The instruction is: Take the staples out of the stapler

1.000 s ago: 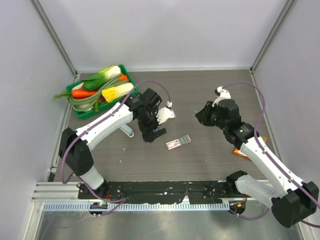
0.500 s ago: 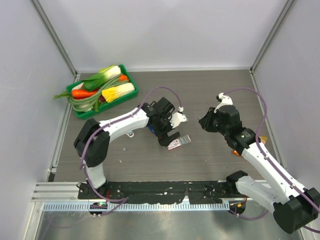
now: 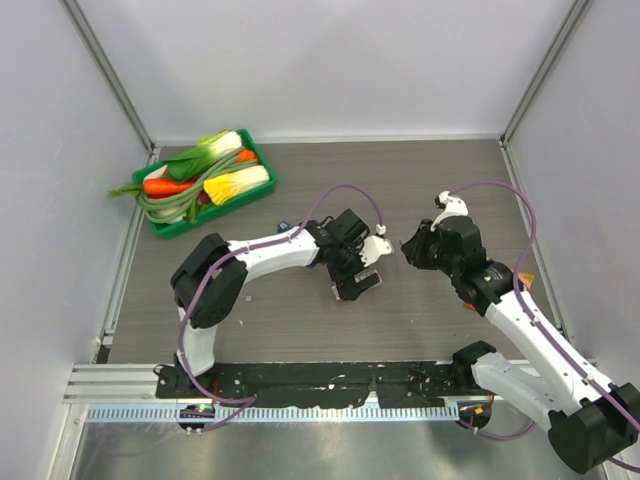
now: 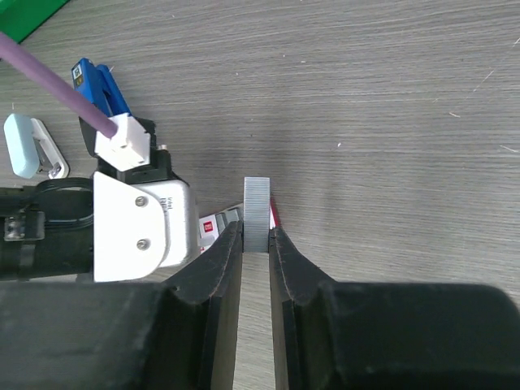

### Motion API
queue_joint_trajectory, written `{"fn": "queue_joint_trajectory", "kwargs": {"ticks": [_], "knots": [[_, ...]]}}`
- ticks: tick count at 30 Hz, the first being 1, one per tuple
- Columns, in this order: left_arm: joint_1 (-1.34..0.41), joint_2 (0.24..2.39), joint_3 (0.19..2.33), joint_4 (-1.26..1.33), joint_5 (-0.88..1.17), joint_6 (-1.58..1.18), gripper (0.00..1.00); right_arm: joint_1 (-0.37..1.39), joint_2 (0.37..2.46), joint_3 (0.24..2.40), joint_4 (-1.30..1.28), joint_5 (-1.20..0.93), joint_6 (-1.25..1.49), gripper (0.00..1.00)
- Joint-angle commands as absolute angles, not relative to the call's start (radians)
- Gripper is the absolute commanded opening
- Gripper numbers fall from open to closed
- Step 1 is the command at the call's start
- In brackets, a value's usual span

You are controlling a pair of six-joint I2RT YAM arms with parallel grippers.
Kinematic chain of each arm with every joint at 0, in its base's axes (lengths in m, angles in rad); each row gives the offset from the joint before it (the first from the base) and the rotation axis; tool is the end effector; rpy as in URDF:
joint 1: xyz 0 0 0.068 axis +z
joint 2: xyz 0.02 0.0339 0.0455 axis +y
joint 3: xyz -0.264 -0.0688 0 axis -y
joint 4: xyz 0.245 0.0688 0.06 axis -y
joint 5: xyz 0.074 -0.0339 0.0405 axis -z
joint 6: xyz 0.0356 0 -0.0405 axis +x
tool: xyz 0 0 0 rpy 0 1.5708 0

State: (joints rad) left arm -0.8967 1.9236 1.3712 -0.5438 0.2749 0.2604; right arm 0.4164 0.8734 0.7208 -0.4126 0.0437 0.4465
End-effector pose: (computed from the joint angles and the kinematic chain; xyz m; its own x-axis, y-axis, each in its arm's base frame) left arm 0.2426 -0.3191 0.1875 -0.3230 0.8012 -0.5037 0.9444 0.3079 -0.1157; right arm 0.1783 0.0771 0.2792 -0.6017 0.2056 -0.7718 -0.1225 0.9311 0.3436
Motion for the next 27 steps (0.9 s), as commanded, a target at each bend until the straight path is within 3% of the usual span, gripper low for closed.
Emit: {"fn": "queue_joint_trajectory", "kwargs": {"ticks": [1,10,14,19,27], "knots": [[-0.907,1.945,1.382,-0.46,0.259,0.232,1.0,0.413,0.825,0.729,-0.405,0.086,0.44,0.02],[-0.934,1.957,1.322,-0.391,0.245,0.259,1.0,0.413,0.792,0.738,-0.416,0.137,0.463,0.01],[-0.95,1.954,1.29,-0.362,0.241,0.284,0.85,0.413,0.788,0.744,-0.416,0.14,0.471,0.01],[-0.966,1.957,1.266,-0.319,0.19,0.284,0.79,0.413,0.781,0.742,-0.417,0.133,0.476,0.01],[-0.966,1.95,1.235,-0.296,0.164,0.294,0.55,0.413,0.756,0.739,-0.429,0.137,0.472,0.01]]}}
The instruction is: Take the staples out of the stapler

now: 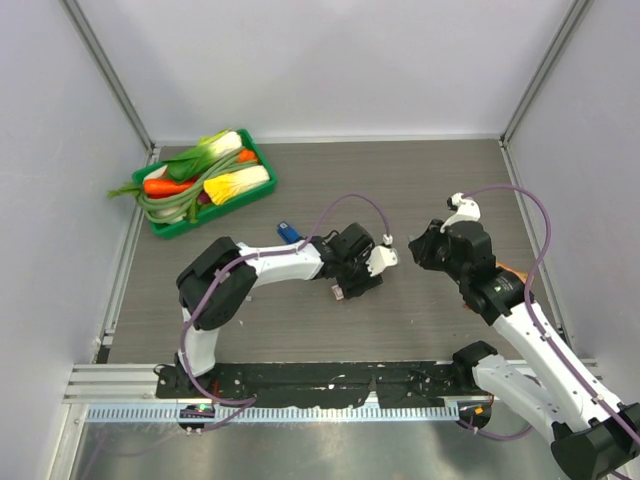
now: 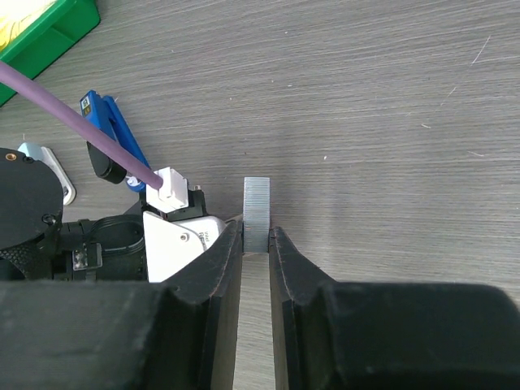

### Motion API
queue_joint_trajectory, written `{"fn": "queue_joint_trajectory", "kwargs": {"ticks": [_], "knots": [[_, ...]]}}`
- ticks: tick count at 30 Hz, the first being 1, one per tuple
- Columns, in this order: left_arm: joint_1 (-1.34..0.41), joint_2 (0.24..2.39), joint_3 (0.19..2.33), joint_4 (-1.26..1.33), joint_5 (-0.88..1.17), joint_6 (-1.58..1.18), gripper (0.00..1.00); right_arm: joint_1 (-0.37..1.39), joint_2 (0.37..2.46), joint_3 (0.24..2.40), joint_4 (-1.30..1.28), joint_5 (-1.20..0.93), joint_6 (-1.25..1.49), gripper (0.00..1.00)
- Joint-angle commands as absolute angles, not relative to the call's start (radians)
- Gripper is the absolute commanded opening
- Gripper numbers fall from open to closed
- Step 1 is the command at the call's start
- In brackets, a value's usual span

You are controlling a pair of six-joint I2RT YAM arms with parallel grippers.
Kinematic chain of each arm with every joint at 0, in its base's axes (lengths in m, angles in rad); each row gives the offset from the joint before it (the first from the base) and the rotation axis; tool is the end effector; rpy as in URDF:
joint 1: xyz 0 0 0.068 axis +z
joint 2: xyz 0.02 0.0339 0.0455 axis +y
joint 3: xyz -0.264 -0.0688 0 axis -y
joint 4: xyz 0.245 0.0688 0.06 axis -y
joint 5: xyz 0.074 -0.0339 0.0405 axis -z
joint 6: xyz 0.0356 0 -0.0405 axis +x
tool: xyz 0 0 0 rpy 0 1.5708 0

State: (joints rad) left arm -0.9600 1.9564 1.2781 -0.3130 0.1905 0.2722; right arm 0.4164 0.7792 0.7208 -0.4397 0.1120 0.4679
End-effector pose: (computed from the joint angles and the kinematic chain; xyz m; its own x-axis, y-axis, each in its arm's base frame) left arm 0.2281 -0.3376 0.1599 -0.2300 0.7888 -0.5700 0.9611 0.2763 -0.0054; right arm 0.1629 0.0677 0.2924 -0.5308 0.2553 -0.8082 -0.0815 0.9337 0.3486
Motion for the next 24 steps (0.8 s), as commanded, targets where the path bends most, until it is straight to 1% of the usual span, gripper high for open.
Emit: {"fn": "queue_joint_trajectory", "kwargs": {"ticks": [1,12,18,21,22,24], "knots": [[-0.966,1.941,1.227,-0.293,0.166,0.298,0.53,0.413,0.756,0.738,-0.43,0.137,0.471,0.01],[-0.968,1.838,1.111,-0.33,0.17,0.396,0.49,0.413,0.762,0.675,-0.397,0.101,0.465,0.01],[-0.966,1.783,1.046,-0.341,0.201,0.448,0.48,0.413,0.773,0.629,-0.364,0.031,0.462,0.01],[-0.966,1.767,1.035,-0.35,0.202,0.457,0.55,0.414,0.775,0.572,-0.327,-0.02,0.48,0.01],[-0.966,1.76,1.045,-0.354,0.209,0.448,0.62,0.414,0.776,0.545,-0.318,-0.023,0.492,0.01],[-0.966,1.75,1.061,-0.379,0.212,0.431,0.71,0.417,0.776,0.522,-0.292,-0.032,0.5,0.01]]}}
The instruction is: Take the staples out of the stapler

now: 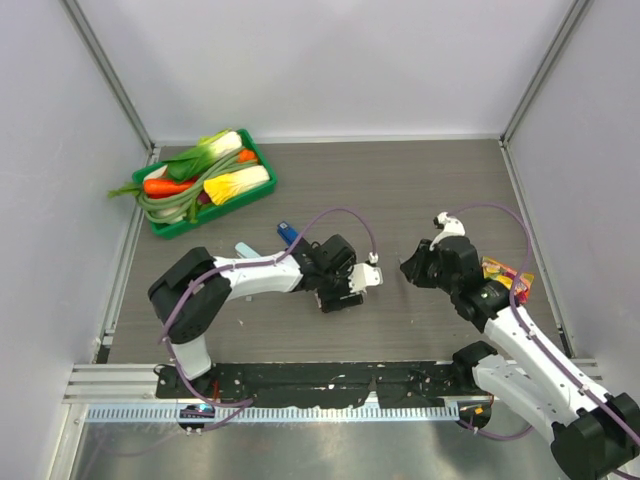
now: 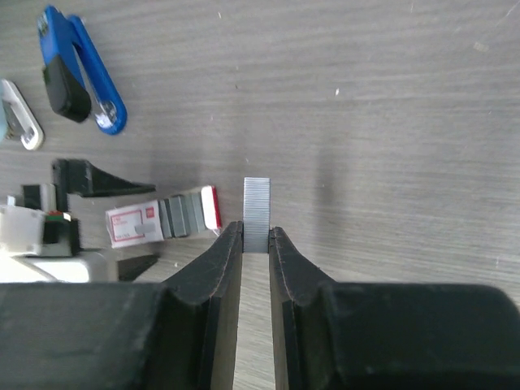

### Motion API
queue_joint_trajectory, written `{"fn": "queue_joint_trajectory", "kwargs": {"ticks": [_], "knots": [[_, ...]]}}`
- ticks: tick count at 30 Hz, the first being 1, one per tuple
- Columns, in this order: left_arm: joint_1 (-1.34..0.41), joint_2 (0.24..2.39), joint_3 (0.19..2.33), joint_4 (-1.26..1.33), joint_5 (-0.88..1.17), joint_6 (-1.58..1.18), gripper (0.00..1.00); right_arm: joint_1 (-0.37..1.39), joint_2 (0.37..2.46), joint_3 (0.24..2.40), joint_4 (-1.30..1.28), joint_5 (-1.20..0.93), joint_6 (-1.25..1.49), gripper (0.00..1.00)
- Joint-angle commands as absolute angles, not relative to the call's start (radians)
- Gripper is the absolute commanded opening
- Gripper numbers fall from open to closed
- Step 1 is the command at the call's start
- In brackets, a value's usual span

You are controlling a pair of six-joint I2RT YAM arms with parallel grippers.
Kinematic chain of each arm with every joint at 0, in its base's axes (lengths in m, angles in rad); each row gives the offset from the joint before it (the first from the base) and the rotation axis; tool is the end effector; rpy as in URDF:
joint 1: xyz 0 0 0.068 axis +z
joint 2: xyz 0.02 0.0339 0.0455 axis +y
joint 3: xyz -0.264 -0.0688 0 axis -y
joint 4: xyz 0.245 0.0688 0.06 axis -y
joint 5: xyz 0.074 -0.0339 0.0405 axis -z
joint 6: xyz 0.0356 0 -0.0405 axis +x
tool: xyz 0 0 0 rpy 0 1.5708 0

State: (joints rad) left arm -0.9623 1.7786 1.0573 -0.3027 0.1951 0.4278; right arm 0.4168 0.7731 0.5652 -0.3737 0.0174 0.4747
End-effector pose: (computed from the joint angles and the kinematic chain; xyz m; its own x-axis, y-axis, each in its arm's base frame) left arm 0.1971 -0.2950 0.1620 -0.0864 0.8361 -0.5418 0.9874 0.1442 0.0650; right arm 0.1600 0.0702 0.2458 -0.6257 0.2228 -0.7476 -0.1186 0.9201 0.3734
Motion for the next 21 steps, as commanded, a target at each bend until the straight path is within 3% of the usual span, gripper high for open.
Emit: {"fn": "queue_joint_trajectory", "kwargs": {"ticks": [1,6,13,21], "knots": [[-0.965,1.74,1.087,-0.388,0.216,0.404,0.73,0.423,0.776,0.502,-0.282,-0.035,0.506,0.01],[-0.902,1.707,1.198,-0.488,0.353,0.309,0.86,0.454,0.813,0.491,-0.238,-0.043,0.502,0.01],[-0.732,1.686,1.416,-0.681,0.618,0.183,0.91,0.578,0.92,0.544,-0.183,0.011,0.462,0.01],[-0.683,1.606,1.384,-0.771,0.528,0.21,0.9,0.732,1.086,0.611,-0.127,0.127,0.399,0.01]]}}
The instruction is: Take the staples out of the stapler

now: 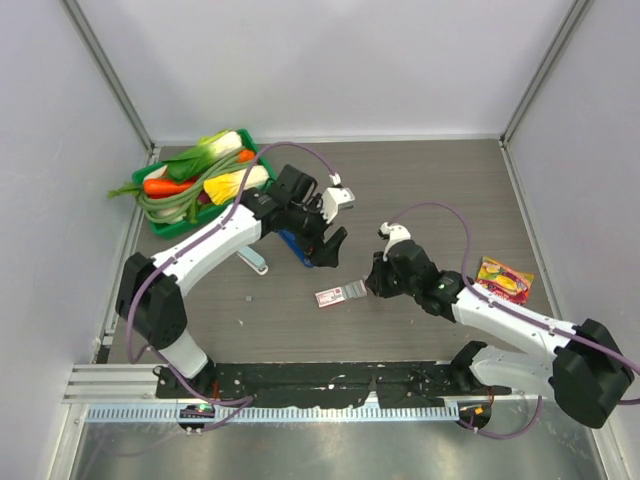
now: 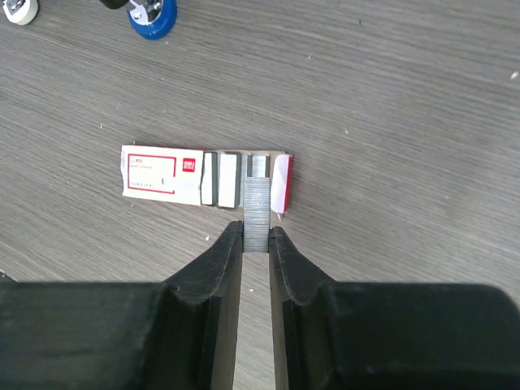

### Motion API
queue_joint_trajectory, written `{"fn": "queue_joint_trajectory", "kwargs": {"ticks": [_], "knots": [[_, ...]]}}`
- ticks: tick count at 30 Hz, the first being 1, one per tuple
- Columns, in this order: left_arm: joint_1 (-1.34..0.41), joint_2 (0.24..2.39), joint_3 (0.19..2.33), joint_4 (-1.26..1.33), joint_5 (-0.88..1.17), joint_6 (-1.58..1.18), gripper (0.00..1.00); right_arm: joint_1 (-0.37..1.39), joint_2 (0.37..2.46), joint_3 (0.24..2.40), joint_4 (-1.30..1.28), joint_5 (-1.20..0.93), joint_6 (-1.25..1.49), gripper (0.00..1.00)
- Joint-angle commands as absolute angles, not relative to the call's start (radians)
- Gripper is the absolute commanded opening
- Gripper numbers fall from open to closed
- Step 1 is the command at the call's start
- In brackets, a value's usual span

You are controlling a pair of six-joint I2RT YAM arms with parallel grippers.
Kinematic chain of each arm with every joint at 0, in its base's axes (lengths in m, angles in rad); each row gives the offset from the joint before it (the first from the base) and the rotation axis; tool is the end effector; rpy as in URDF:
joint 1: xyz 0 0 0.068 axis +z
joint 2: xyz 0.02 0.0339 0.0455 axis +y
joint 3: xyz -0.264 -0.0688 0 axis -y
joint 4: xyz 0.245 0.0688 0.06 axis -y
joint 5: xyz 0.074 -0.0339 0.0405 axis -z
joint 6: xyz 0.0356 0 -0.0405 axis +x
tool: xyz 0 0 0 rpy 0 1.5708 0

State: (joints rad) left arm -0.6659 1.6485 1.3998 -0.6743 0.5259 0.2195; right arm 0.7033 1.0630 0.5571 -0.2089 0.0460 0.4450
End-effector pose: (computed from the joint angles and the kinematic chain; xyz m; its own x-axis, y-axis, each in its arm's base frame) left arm 0.2689 -0.2340 0.2910 -0.4438 0.5881 -0.6761 0.8905 0.3739 -0.2593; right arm 0.1671 0.1396 0.2061 -0.7179 -0.0450 -0.6946 -0.3440 0.8905 0.2979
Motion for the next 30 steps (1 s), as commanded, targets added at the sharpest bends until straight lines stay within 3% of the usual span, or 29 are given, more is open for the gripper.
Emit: {"fn": "queue_joint_trajectory", "kwargs": {"ticks": [1,30], "knots": [[-0.683,1.608,1.384,-0.779,0.509,0.203,0.89,0.748,1.091,0.614,-0.121,0.135,0.385,0.01],[-0.666,1.729,1.244,-0.756,0.403,0.192,0.81,0.836,1.334,0.666,-0.071,0.15,0.333,0.01]]}}
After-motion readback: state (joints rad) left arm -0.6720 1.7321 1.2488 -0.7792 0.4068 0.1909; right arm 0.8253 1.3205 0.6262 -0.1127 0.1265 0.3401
